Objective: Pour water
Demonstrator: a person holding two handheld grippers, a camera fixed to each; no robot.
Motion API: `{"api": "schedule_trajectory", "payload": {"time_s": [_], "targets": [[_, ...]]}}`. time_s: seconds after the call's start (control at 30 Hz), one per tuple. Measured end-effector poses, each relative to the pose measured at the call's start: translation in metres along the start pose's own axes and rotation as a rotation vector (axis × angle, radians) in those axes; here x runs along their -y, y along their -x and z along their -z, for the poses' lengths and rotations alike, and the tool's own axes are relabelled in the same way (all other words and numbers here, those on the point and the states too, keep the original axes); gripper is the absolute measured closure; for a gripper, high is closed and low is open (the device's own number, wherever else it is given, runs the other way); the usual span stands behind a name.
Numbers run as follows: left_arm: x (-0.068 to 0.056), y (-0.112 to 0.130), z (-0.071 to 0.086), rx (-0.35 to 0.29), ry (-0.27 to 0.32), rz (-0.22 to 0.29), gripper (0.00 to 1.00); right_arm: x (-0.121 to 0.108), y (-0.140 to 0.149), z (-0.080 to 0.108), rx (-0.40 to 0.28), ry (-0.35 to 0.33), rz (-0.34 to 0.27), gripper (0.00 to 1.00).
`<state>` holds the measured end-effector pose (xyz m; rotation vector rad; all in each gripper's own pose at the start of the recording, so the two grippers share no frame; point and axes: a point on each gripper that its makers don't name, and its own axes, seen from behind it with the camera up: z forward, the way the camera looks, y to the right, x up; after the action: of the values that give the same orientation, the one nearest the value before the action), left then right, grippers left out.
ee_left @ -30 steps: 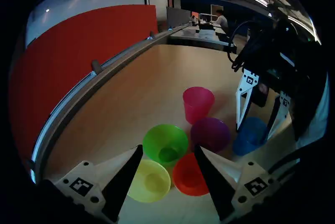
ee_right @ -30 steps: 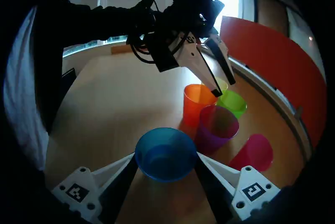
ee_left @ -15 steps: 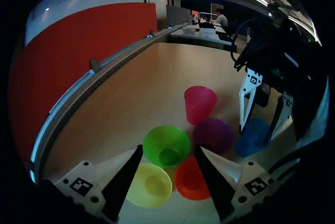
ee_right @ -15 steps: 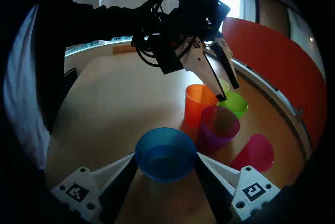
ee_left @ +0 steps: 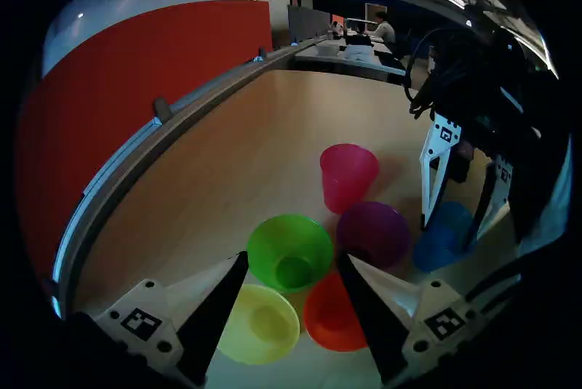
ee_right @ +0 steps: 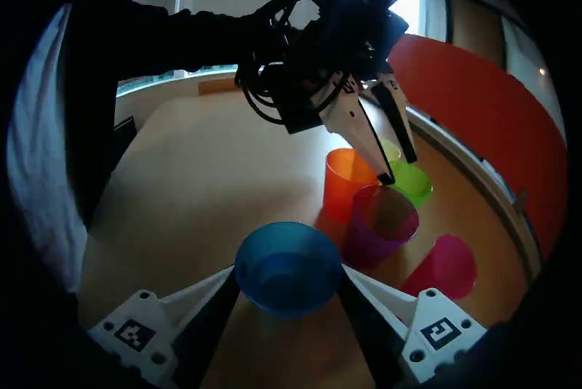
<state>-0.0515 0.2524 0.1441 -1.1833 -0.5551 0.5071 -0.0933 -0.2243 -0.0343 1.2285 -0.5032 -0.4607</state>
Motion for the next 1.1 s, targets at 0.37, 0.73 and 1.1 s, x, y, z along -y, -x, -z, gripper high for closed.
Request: {"api": "schedule_trajectory", "payload": {"time_s": [0.37,0.73,1.1], "targets": [[-0.001,0.0,-0.003,0.004,0.009,0.0,0.1,0.002,-0.003,0.002,-0.036,0.014,-0.025,0.09],[-0.002,-0.001,-0.003,0.004,0.013,-0.005,0.1,-0.003,-0.019,0.012,-0.086,0.038,-0.048,0.09],[-0.006,-0.001,-0.002,0.006,0.025,-0.012,0.09,-0.008,-0.023,0.021,-0.102,0.063,-0.061,0.09]]}}
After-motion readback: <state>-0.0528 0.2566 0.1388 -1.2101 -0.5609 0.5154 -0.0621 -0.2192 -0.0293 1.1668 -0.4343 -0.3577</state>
